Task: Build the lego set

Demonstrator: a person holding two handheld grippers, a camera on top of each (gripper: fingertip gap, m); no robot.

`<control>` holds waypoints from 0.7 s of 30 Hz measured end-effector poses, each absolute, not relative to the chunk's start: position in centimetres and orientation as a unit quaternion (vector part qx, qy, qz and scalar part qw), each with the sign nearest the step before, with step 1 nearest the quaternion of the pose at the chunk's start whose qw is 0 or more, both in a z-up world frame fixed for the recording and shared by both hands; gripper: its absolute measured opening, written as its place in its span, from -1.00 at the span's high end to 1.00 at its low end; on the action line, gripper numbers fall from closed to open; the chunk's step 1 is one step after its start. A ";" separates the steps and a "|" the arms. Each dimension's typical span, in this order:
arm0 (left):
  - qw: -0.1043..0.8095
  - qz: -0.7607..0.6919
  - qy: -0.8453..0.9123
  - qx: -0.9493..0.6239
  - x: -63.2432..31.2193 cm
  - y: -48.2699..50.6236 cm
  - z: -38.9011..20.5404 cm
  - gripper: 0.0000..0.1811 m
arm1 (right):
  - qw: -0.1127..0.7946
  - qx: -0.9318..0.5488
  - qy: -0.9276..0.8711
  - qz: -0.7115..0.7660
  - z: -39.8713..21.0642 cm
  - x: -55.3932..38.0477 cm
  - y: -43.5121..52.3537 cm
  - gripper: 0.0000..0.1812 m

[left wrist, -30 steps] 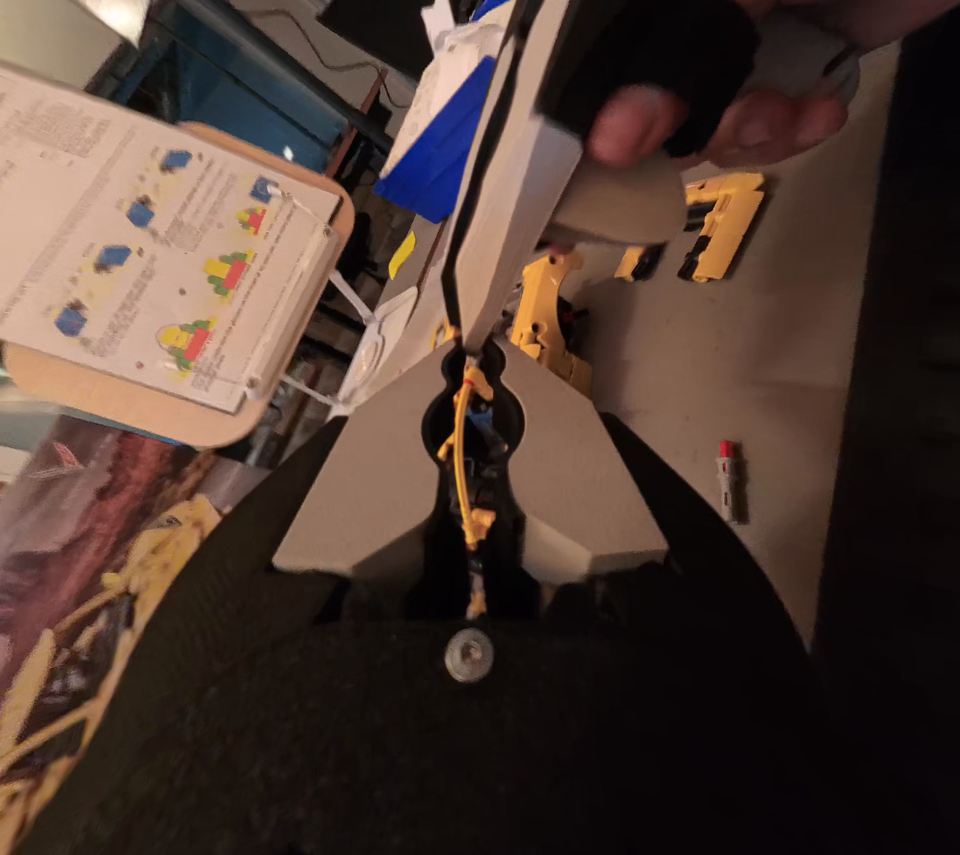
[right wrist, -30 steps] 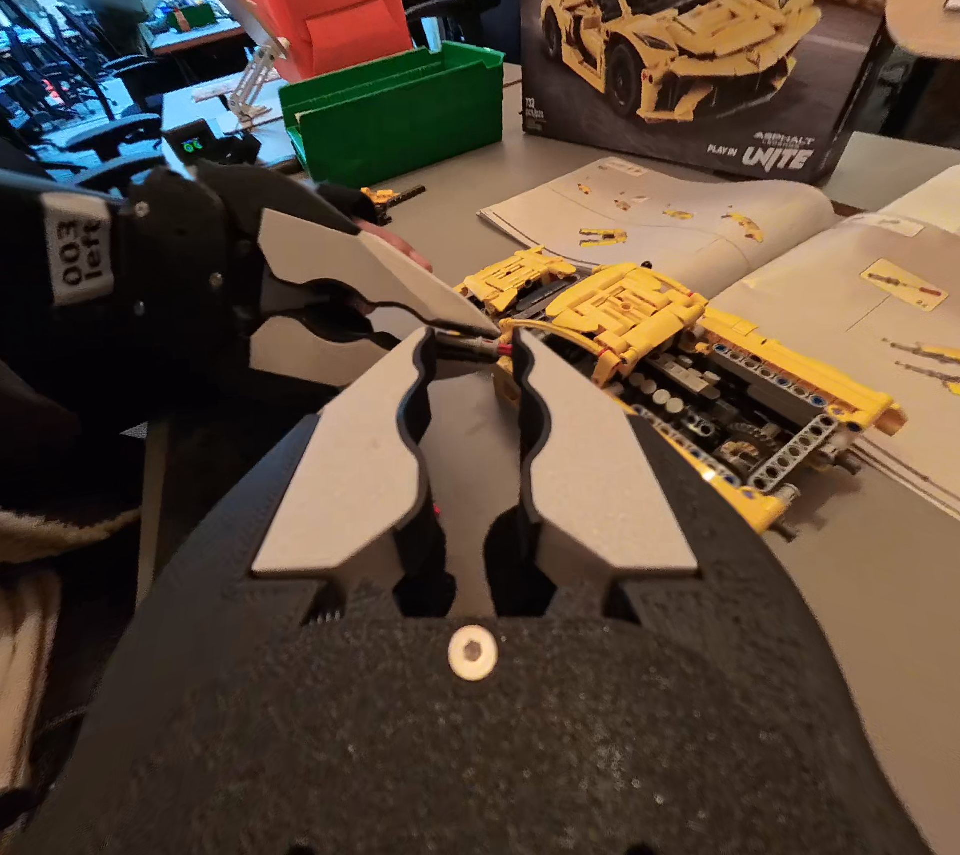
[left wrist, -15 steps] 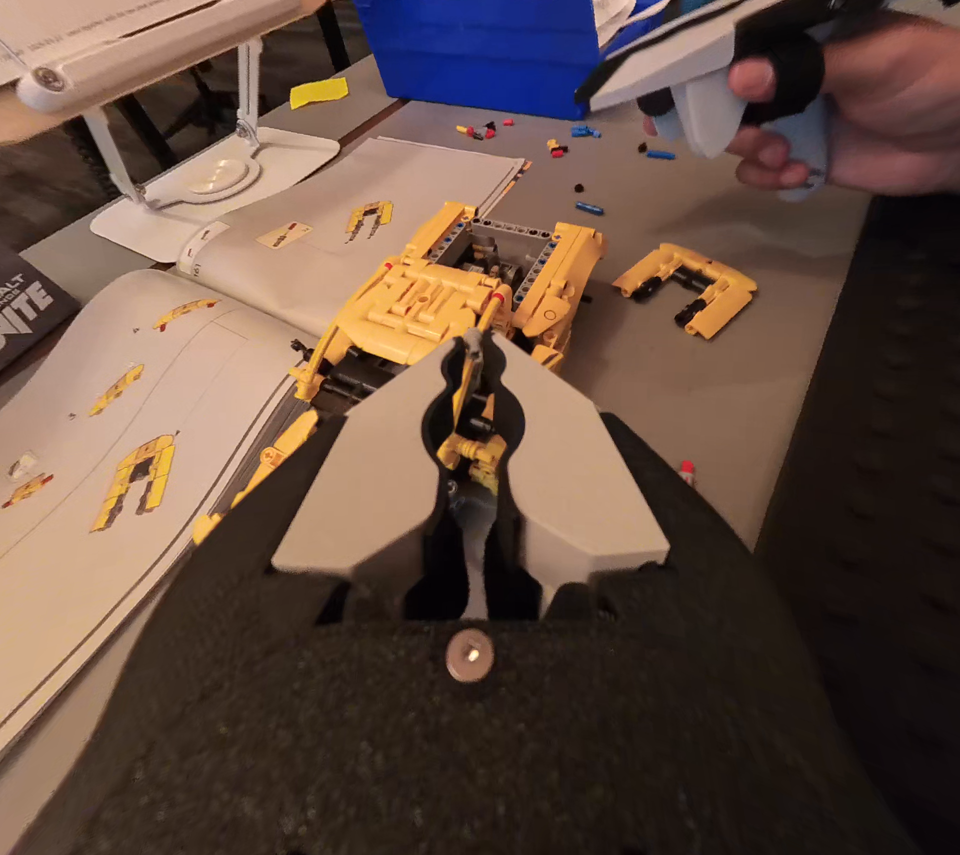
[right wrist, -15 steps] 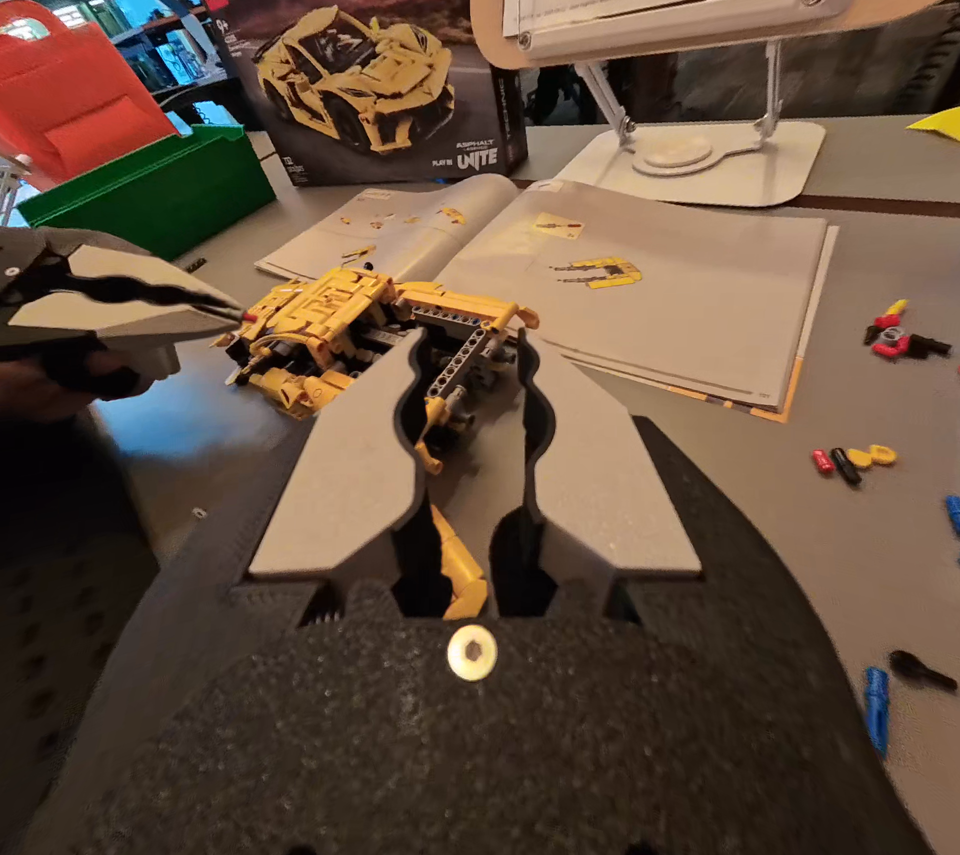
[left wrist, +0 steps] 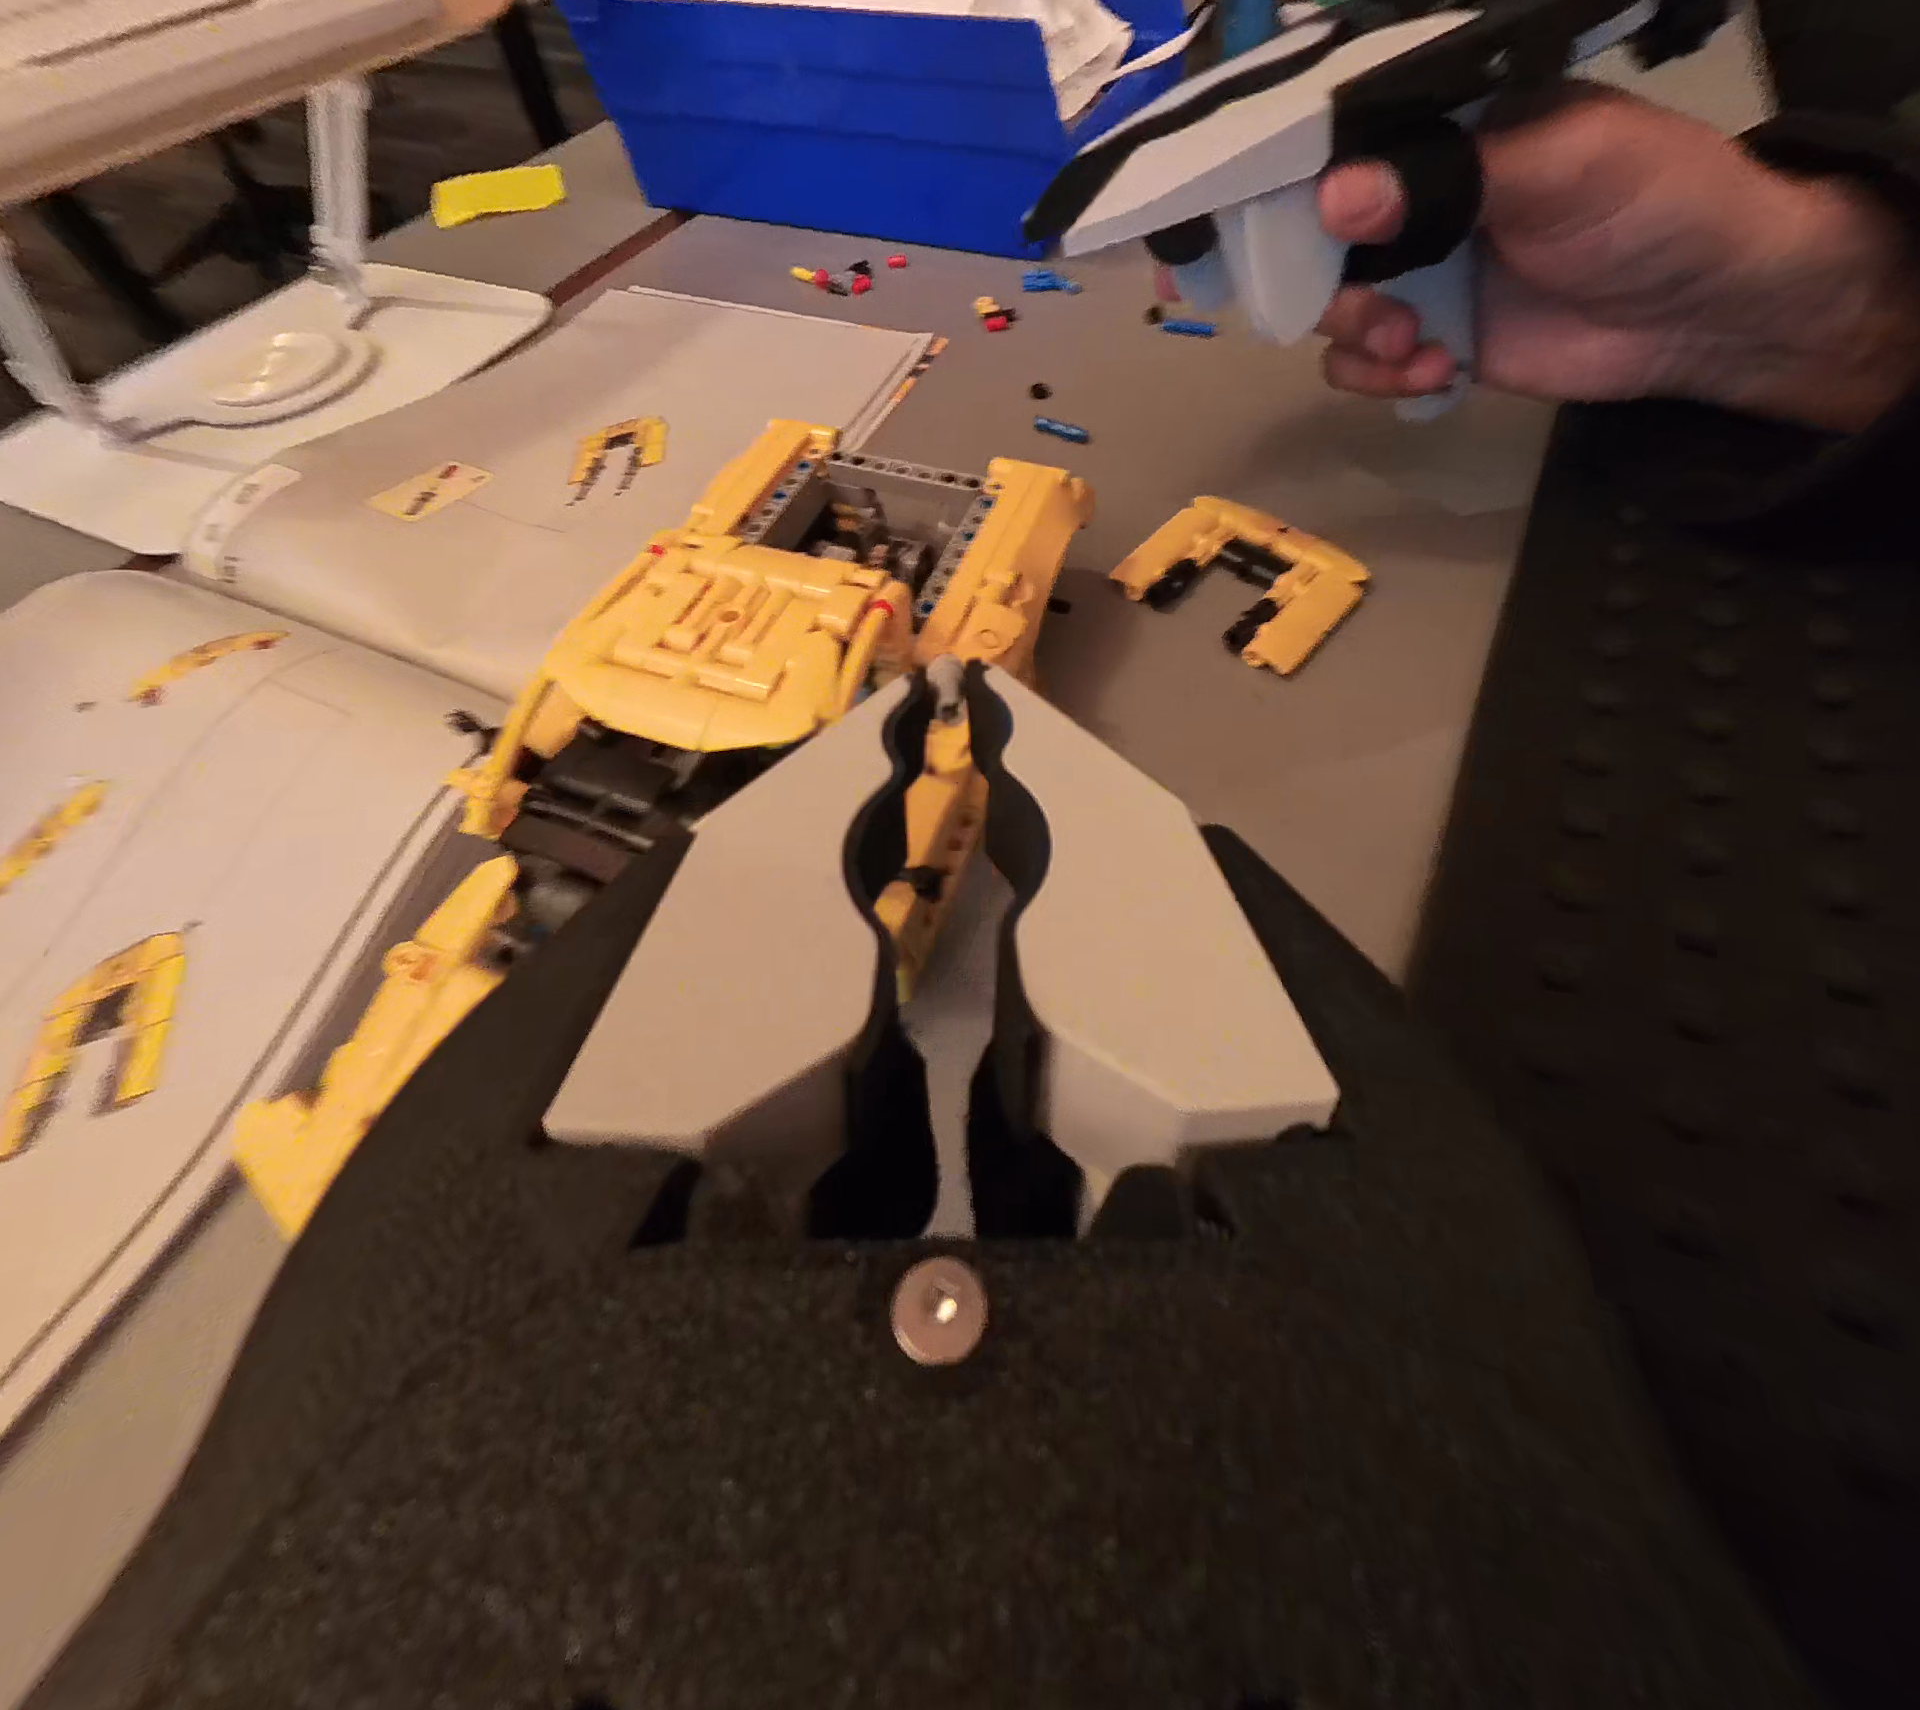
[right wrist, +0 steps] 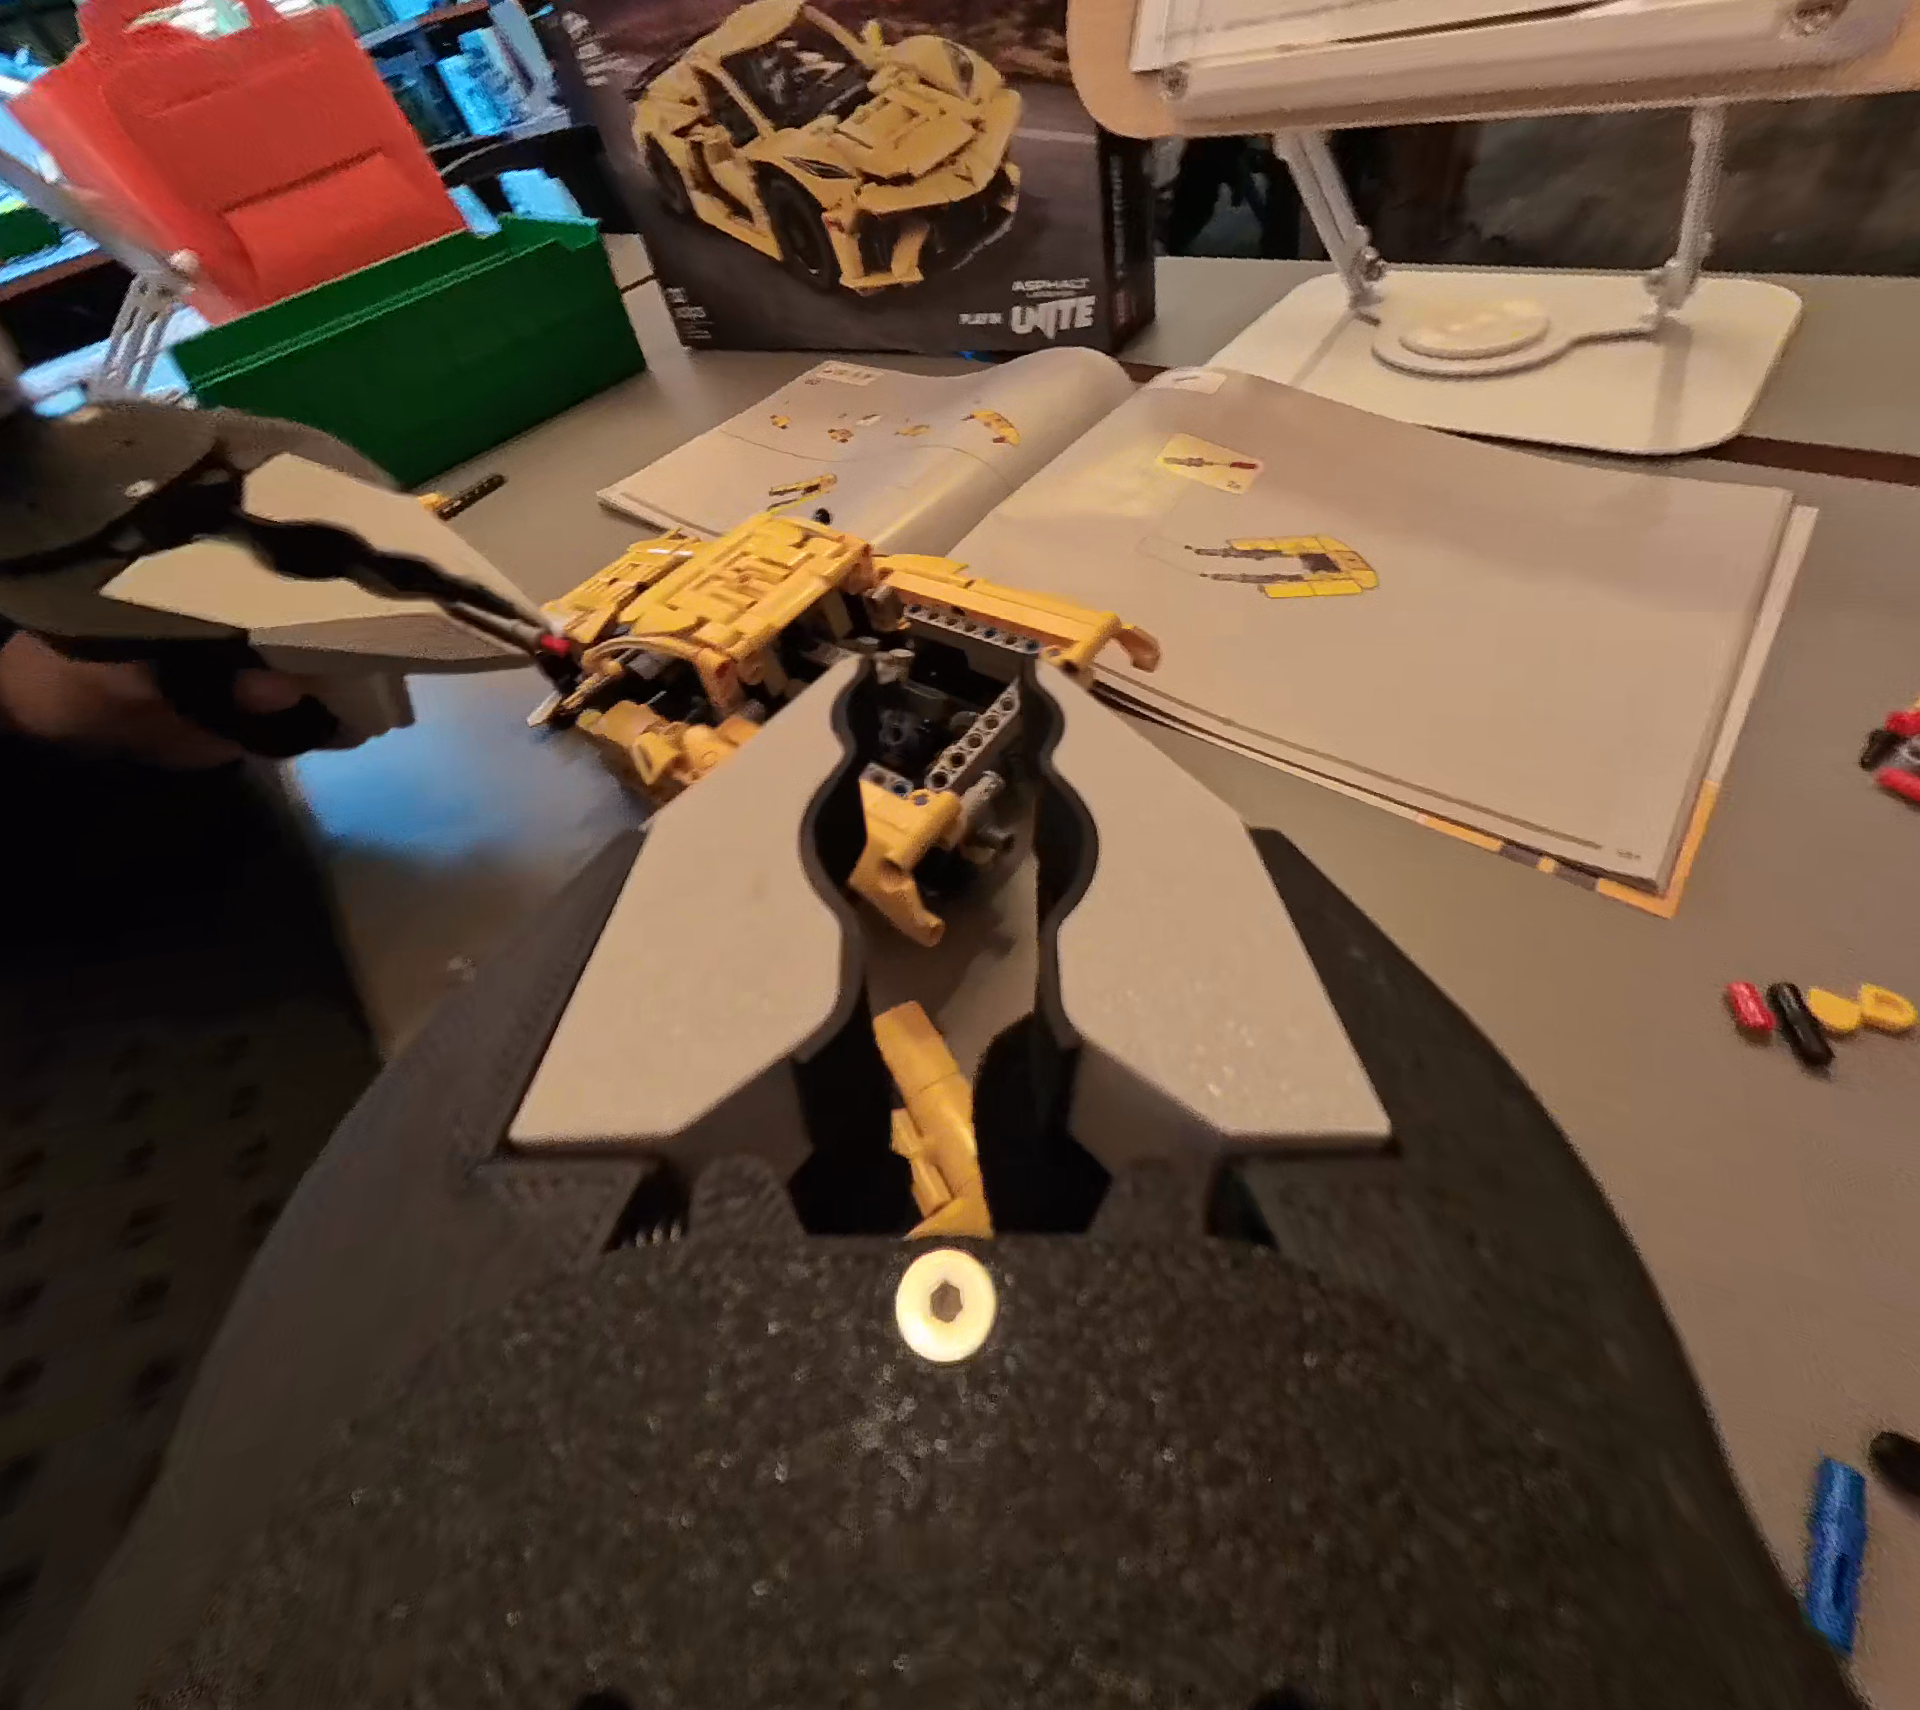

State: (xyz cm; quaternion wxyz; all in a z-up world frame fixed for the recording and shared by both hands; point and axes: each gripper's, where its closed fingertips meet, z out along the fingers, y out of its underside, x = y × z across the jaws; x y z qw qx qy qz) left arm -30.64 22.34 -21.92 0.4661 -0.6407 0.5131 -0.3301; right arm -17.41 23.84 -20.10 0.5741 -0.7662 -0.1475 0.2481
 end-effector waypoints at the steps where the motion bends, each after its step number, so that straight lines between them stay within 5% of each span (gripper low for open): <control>1: 0.449 -0.353 0.517 -0.637 -30.4 21.7 -21.9 0.93 | 0.566 -0.763 -0.169 0.263 -20.1 -18.2 23.3 0.69; 5: 0.373 -0.432 0.534 -0.625 -29.7 18.7 -22.3 0.93 | 0.417 -0.784 -0.353 0.294 -24.5 -21.9 18.3 0.67; 10: 0.372 -0.433 0.548 -0.612 -29.6 17.9 -22.2 0.93 | 0.348 -0.808 -0.419 0.225 -28.5 -21.1 16.1 0.72; 14: 0.364 -0.430 0.559 -0.609 -29.4 17.3 -22.5 0.93 | 0.341 -0.811 -0.422 0.221 -29.4 -20.7 16.1 0.85; 21: 0.349 -0.437 0.566 -0.606 -29.3 16.7 -22.7 0.93 | 0.419 -0.808 -0.382 0.162 -27.7 -18.4 19.1 0.79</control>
